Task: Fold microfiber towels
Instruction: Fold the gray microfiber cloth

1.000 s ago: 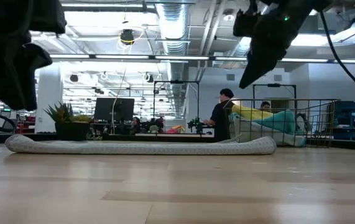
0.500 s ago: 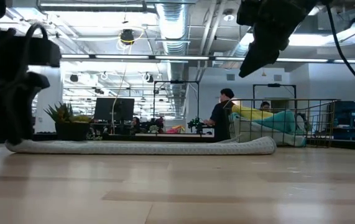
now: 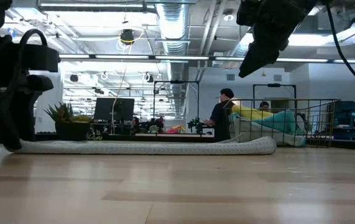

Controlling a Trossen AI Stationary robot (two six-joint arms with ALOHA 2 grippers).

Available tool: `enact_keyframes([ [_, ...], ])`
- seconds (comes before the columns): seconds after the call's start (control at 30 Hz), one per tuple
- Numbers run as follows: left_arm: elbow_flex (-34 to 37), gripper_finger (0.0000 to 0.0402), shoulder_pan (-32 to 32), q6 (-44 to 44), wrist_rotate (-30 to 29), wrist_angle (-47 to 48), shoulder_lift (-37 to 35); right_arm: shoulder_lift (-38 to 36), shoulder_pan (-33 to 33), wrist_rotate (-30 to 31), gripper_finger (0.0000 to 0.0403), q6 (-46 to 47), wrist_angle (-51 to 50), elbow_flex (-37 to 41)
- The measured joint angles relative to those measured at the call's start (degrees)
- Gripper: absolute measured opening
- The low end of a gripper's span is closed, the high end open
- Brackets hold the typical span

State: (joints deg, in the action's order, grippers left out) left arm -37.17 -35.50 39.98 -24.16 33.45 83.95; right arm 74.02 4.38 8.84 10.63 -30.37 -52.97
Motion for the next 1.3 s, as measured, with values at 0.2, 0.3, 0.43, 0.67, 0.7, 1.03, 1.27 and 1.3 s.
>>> enact_keyframes([
  [0.2,-0.3,0.0142,-0.1,-3.1,0.5,-3.2,3.5,0.0,0.0,0.0,0.0201,0.0,0.0,0.0],
  [0.3,-0.7,0.0142,-0.1,-2.6,-0.5,-2.8,5.8,0.0,0.0,0.0,0.02,0.2,0.0,0.0],
  [0.43,-0.8,0.0139,-0.1,2.5,-1.0,-1.8,6.5,0.0,0.0,0.0,0.0198,1.7,0.0,0.0],
  [0.67,-1.0,0.0045,0.0,3.1,1.0,-2.0,6.8,0.0,0.0,0.0,0.0199,1.9,0.0,0.0],
  [0.7,-1.0,0.0025,0.0,3.3,1.0,-2.0,6.8,0.0,0.0,0.0,0.0198,1.9,0.0,0.0],
  [1.03,-7.8,0.0002,0.5,5.9,3.3,11.0,7.6,0.0,0.0,-0.2,0.0194,2.9,0.0,0.0],
  [1.27,-17.3,0.0001,4.0,-0.1,1.6,22.7,7.4,0.1,0.0,-0.2,0.0194,2.9,-0.2,0.0],
  [1.3,-18.8,0.0001,4.8,-1.3,0.7,23.0,7.4,0.1,0.0,-0.2,0.0194,2.9,-0.2,0.0],
])
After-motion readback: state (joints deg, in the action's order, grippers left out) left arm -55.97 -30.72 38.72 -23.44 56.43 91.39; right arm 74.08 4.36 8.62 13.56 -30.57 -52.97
